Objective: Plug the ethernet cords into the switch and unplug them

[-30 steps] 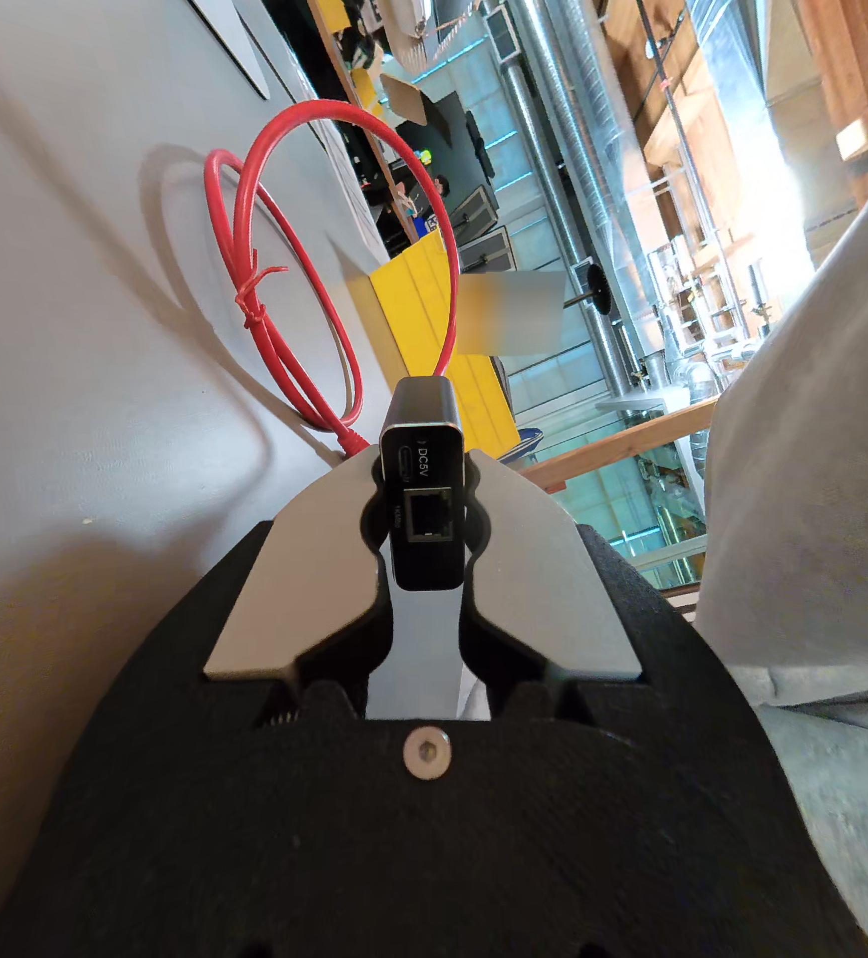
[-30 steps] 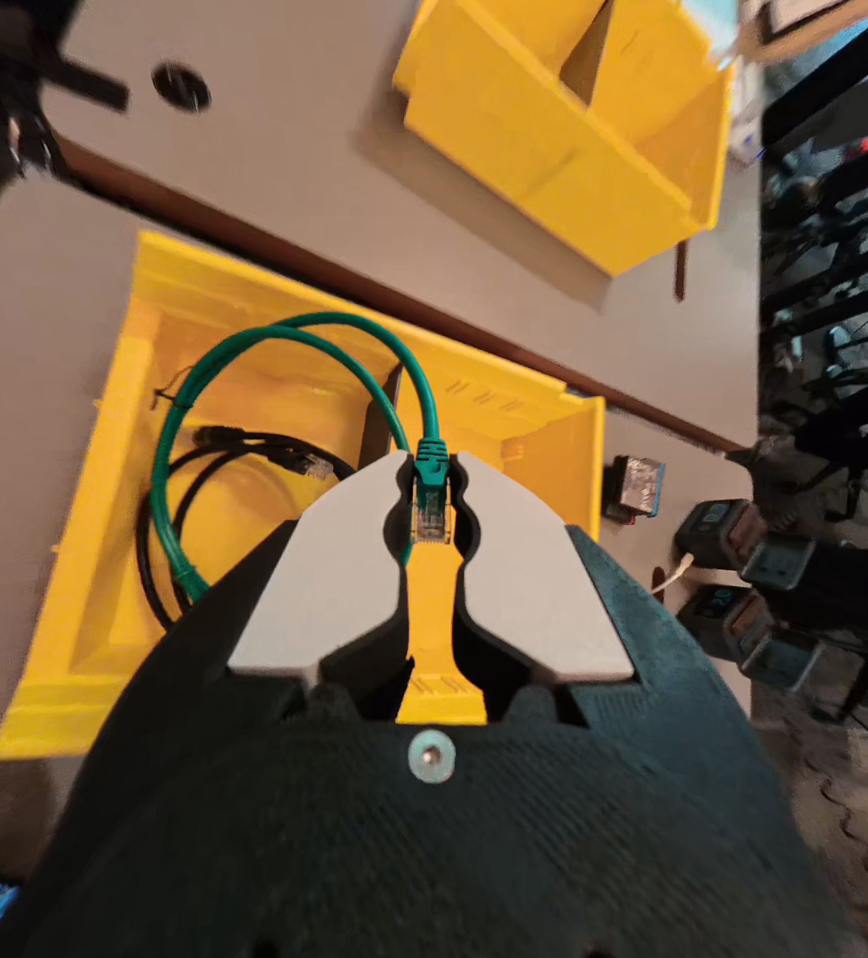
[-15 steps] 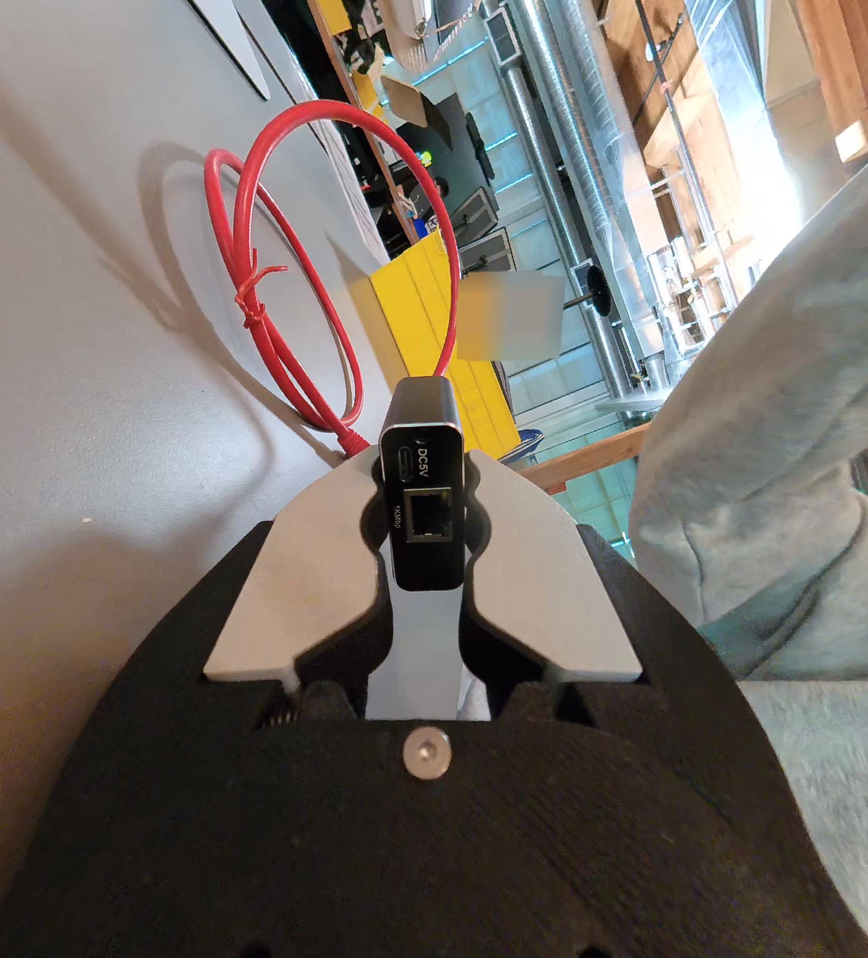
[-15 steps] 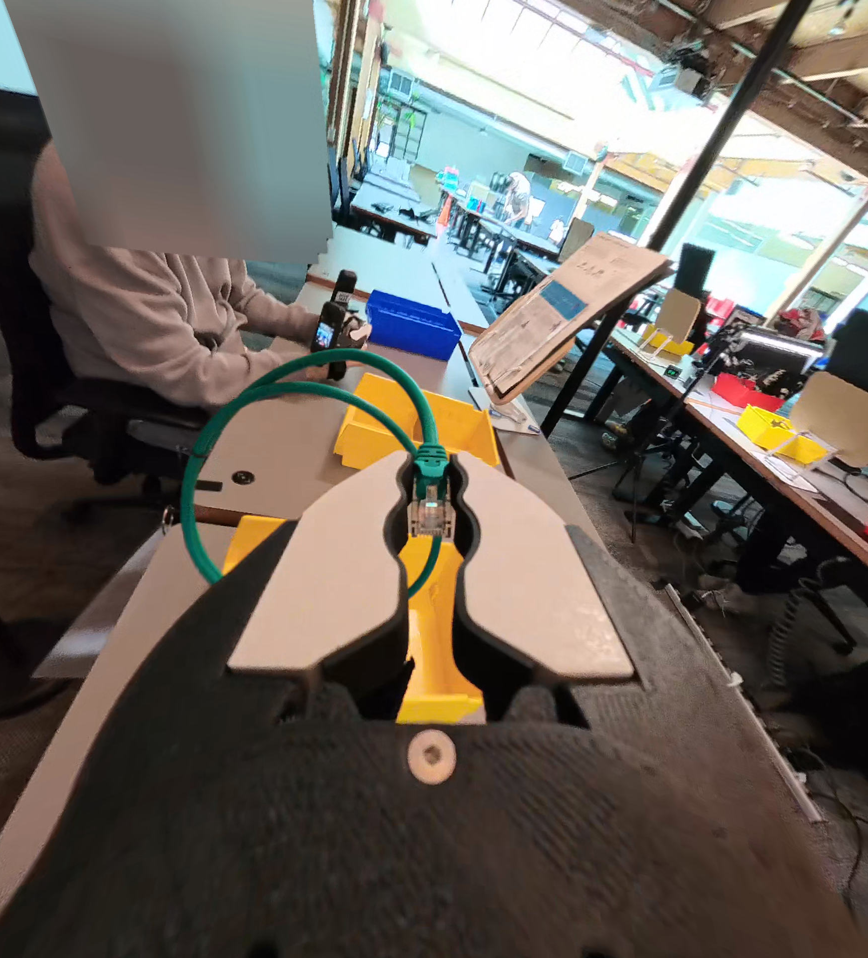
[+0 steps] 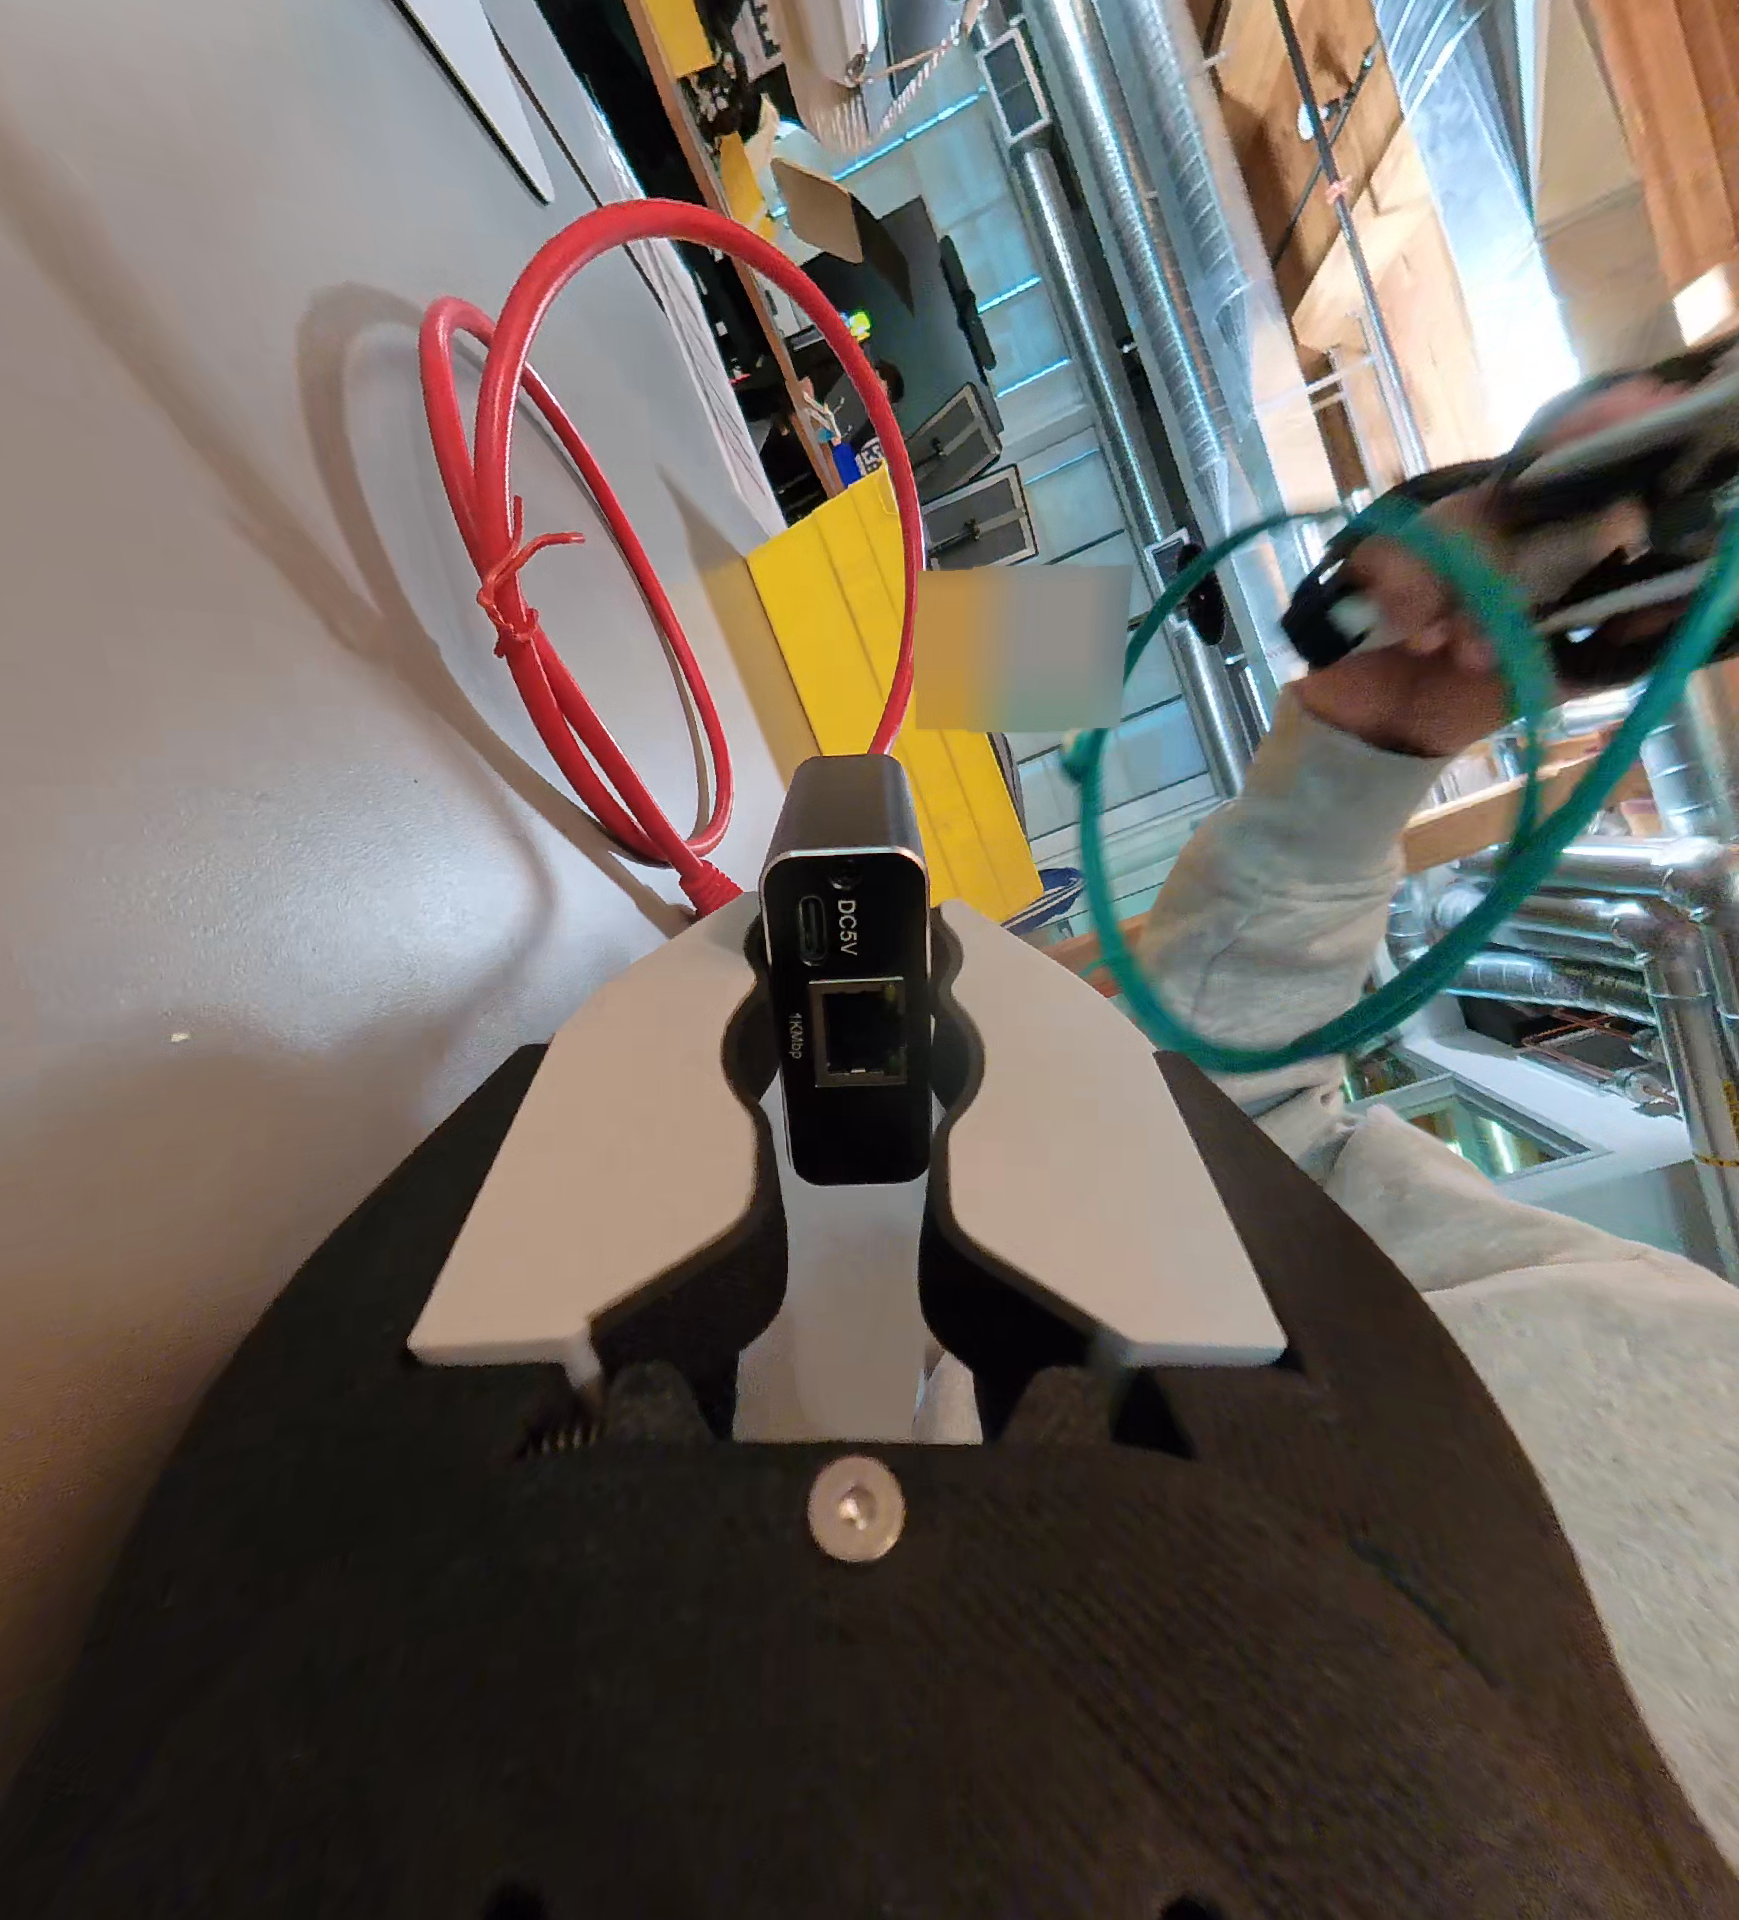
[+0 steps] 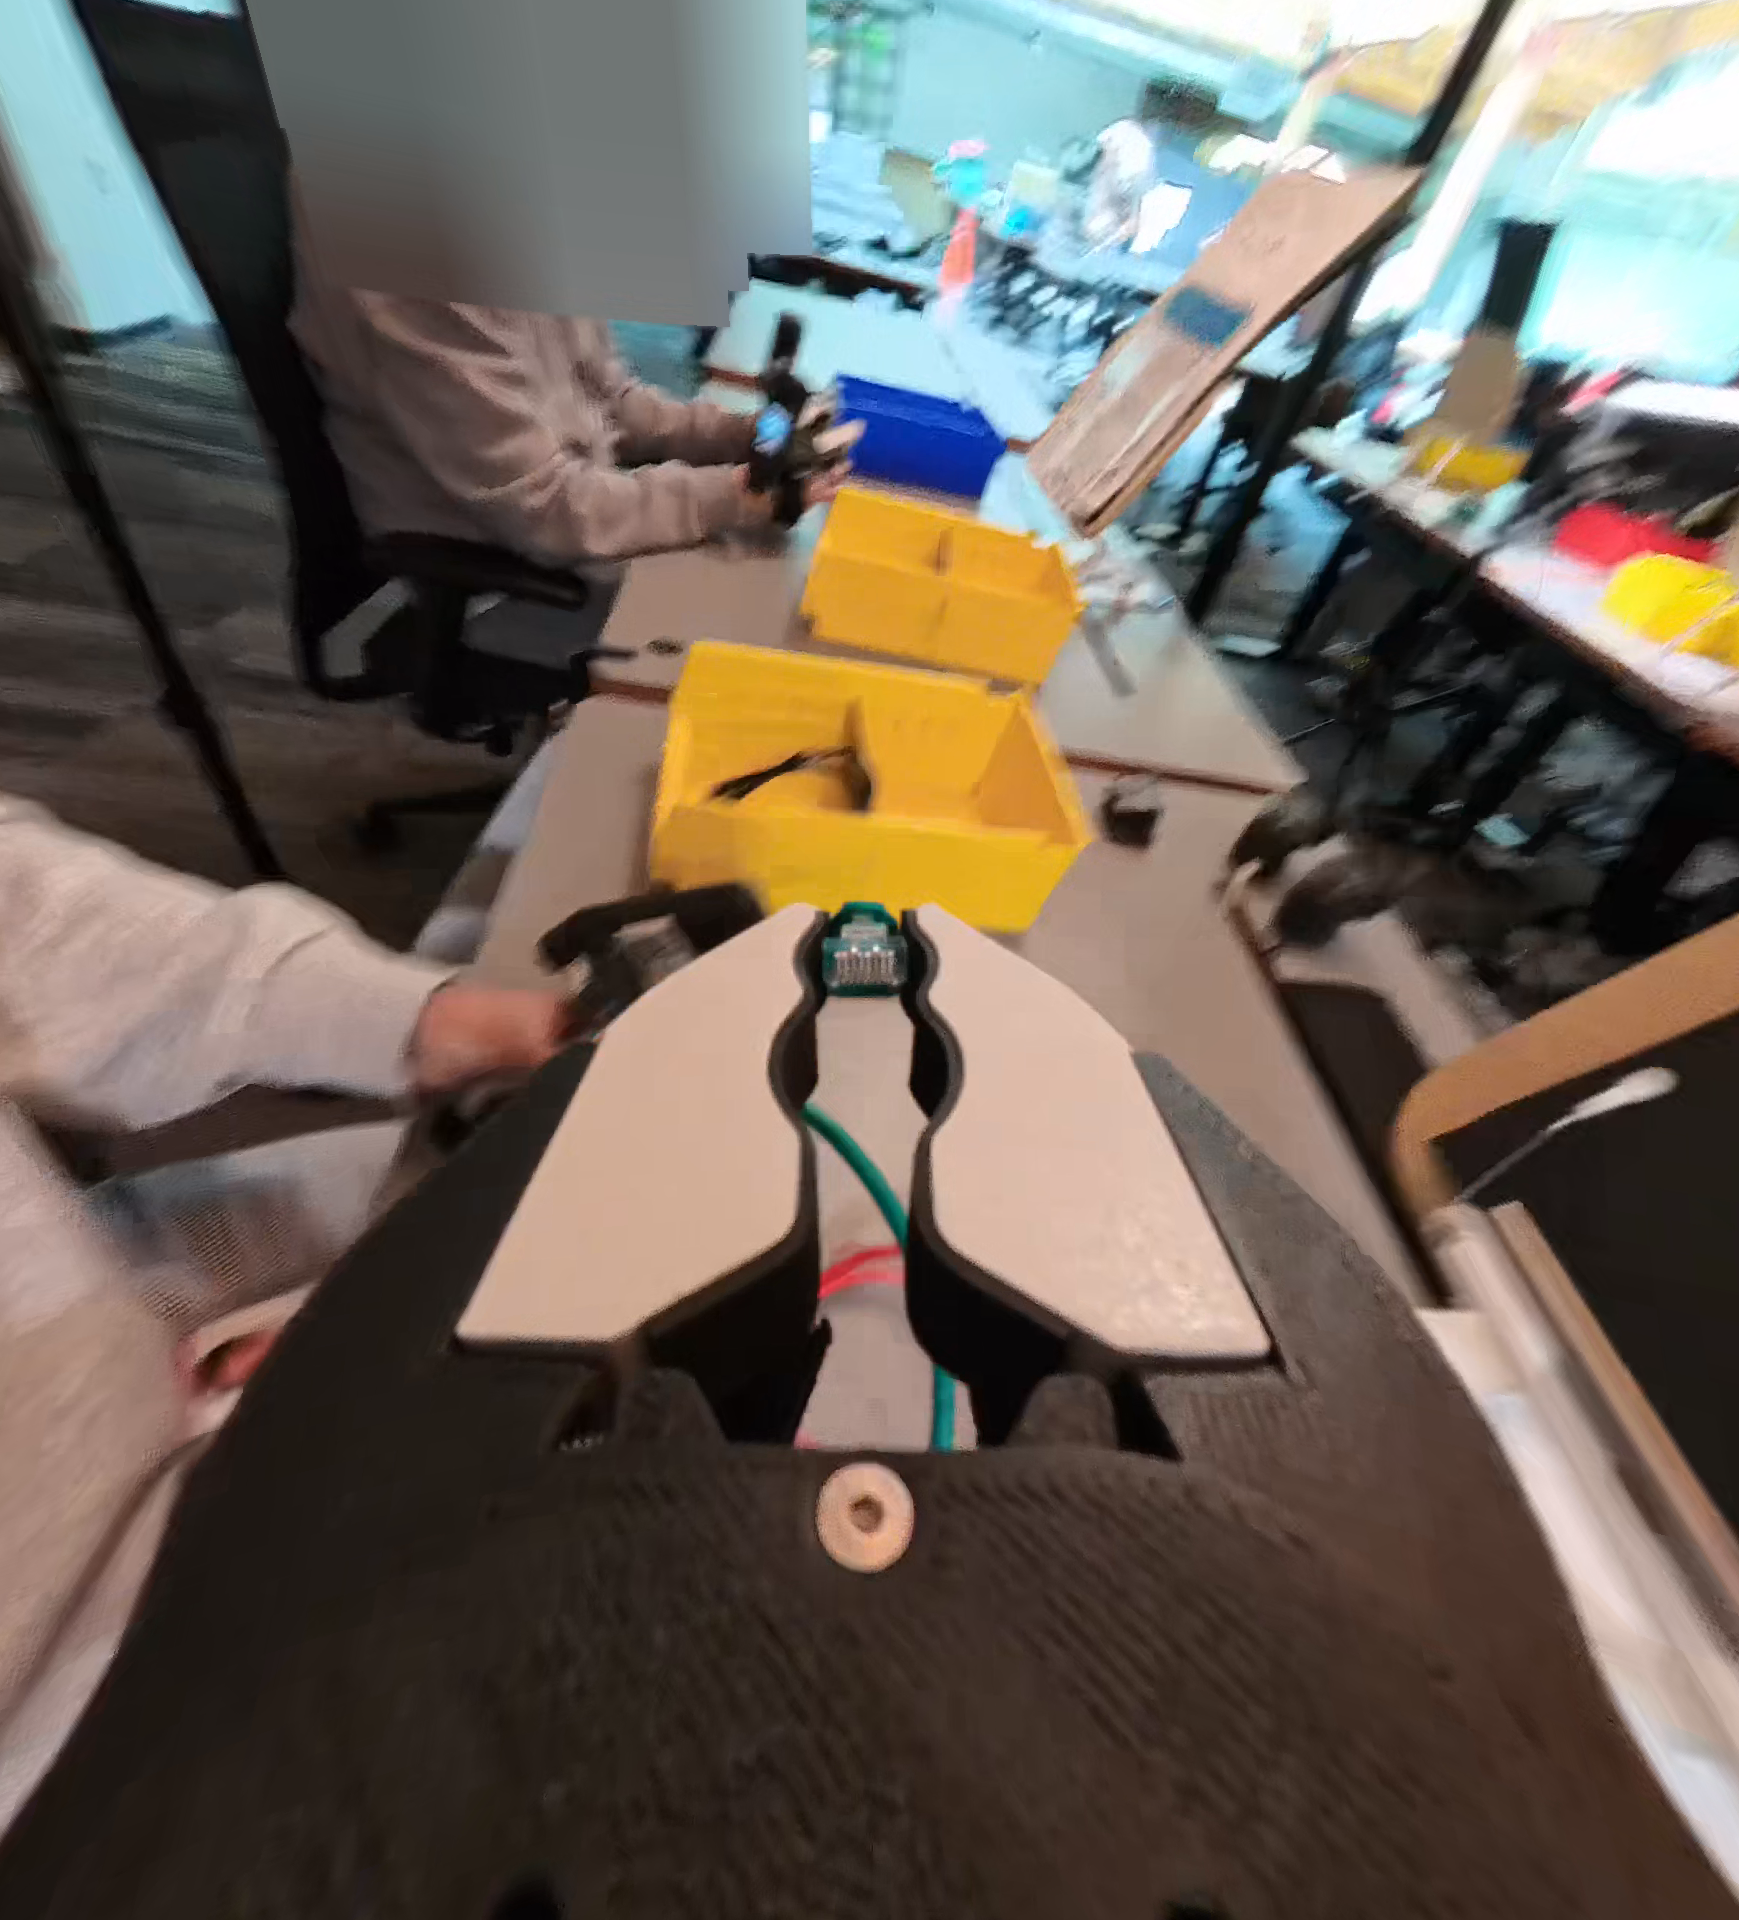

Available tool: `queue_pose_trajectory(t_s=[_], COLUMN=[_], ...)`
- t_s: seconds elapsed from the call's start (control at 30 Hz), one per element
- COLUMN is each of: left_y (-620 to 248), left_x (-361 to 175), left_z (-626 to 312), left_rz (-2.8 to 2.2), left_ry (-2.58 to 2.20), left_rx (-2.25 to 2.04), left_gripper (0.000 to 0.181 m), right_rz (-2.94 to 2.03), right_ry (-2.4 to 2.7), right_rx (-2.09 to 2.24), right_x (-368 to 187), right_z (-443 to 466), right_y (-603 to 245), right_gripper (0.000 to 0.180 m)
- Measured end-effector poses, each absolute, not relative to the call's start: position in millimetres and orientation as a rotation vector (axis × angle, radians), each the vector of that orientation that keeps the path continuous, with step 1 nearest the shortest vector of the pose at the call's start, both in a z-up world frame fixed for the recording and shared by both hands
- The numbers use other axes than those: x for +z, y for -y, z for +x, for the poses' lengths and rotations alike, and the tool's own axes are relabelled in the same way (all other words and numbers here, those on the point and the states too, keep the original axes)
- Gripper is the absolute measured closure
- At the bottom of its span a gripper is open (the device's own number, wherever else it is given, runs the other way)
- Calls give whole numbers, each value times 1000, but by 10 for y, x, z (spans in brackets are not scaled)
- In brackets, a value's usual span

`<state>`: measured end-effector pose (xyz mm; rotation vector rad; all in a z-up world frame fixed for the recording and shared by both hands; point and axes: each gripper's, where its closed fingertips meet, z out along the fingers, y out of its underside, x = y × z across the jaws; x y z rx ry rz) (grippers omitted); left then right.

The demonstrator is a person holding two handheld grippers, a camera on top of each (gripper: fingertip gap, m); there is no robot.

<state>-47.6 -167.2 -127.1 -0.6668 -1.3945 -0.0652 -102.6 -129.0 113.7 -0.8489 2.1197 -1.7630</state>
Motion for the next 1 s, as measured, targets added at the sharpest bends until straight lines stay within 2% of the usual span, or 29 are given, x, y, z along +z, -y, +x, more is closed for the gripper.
queue_pose_trajectory(t_s=[0.2,0.3,0.33,0.37,0.4,0.43,0.63,0.77,0.9,1.0], left_y=[1680,1688,1688,1686,1683,1681,1677,1673,1671,1678], left_x=[-1273,-1271,-1270,-1269,-1269,-1269,-1263,-1269,-1276,-1278], left_z=[-480,-475,-472,-470,-468,-466,-462,-468,-473,-477], left_rz=[-659,-651,-651,-650,-651,-652,-648,-650,-652,-647], left_ry=[1398,1396,1395,1394,1394,1393,1387,1391,1397,1400], left_rx=[-56,-58,-59,-60,-61,-61,-70,-73,-72,-69], left_gripper=[156,156,156,156,156,156,157,156,156,156], right_rz=[-933,-851,-788,-702,-612,-523,-6,148,115,38], right_ry=[-2067,-2135,-2155,-2159,-2162,-2179,-2251,-2357,-2587,-2745], right_rx=[-1052,-952,-1010,-1093,-1173,-1246,-1542,-1502,-1253,-1177], right_x=[-122,-594,-648,-642,-613,-581,-489,-869,-1494,-1700], right_z=[-858,-822,-830,-853,-897,-965,-1233,-896,-506,-481], right_y=[536,571,667,768,850,908,686,406,180,86], right_gripper=[167,166,165,157,141,136,154,135,122,127])
